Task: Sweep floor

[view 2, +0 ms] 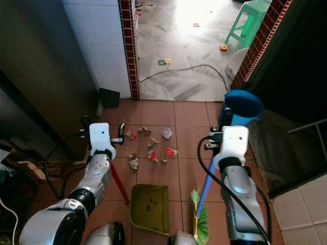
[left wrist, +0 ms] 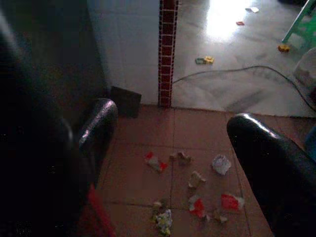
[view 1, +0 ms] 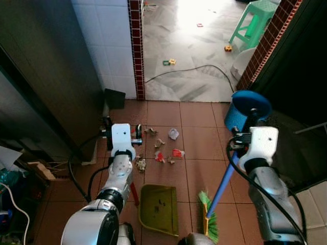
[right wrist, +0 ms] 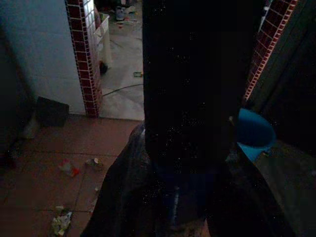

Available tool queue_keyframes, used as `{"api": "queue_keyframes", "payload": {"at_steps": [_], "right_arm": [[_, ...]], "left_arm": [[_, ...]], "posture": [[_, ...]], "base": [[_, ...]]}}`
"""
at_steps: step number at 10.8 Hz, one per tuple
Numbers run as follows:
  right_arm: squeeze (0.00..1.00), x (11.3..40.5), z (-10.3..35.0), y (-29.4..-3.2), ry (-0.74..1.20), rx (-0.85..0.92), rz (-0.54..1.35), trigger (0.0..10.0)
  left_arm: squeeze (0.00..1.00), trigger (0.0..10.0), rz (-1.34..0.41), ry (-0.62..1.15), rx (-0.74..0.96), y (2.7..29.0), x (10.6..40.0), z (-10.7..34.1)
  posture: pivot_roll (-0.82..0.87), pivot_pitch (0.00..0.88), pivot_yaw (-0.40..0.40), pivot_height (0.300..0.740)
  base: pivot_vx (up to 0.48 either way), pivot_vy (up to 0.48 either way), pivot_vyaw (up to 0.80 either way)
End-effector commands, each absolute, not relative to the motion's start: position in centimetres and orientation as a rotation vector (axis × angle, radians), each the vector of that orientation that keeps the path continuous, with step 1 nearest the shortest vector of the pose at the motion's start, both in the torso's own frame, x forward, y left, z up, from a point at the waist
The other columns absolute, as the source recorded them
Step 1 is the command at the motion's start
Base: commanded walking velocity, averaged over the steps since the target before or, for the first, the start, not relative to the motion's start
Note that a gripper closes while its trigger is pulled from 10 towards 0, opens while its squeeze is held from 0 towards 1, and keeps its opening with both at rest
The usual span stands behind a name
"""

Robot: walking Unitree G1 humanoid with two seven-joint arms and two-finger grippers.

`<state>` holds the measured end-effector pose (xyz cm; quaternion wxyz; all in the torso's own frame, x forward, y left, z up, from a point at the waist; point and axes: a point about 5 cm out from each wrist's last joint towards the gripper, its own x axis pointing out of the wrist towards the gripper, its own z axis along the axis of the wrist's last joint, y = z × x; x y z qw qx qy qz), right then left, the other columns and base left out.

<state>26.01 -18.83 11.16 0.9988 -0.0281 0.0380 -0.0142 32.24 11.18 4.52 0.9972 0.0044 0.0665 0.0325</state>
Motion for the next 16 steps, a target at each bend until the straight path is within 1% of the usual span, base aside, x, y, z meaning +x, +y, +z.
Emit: {"api": "queue_keyframes", "payload": {"at_steps": [1, 3, 7, 8, 11, 16], "right_arm": [[0.0, 26.4, 11.5, -18.6, 0.052, -0.048, -0.015, 10.0], [0.0, 26.8, 11.4, -18.6, 0.049, -0.047, -0.009, 10.0], [0.0, 27.4, 11.1, -17.8, 0.04, -0.036, 0.018, 10.0], [0.0, 27.6, 10.8, -17.6, 0.04, -0.031, 0.025, 10.0], [0.0, 28.1, 10.4, -17.1, 0.033, -0.018, 0.032, 10.0], [0.0, 28.8, 10.2, -16.8, 0.02, -0.006, 0.04, 10.0]], "left_arm": [[1.0, 10.0, 0.061, 0.134, 0.022, 11.0, 32.1, 4.4], [1.0, 10.0, 0.083, 0.142, 0.037, 11.5, 32.0, 4.3], [1.0, 10.0, 0.05, 0.152, 0.076, 11.8, 31.5, 4.1], [1.0, 10.0, 0.018, 0.171, 0.074, 11.8, 31.3, 4.1], [1.0, 10.0, -0.027, 0.201, 0.112, 12.2, 30.4, 4.1], [1.0, 10.0, -0.084, 0.226, 0.124, 12.0, 29.1, 5.2]], "posture": [[-0.24, 0.05, -0.01, 0.74], [-0.23, 0.036, -0.007, 0.74], [-0.19, 0.011, 0.004, 0.74], [-0.17, 0.001, 0.012, 0.74], [-0.14, 0.0, 0.03, 0.74], [-0.12, 0.0, 0.026, 0.74]], "base": [[0.0, 0.0, 0.0], [0.0, 0.0, 0.0], [0.0, 0.0, 0.0], [0.0, 0.0, 0.0], [0.0, 0.0, 0.0], [0.0, 0.0, 0.0]]}}
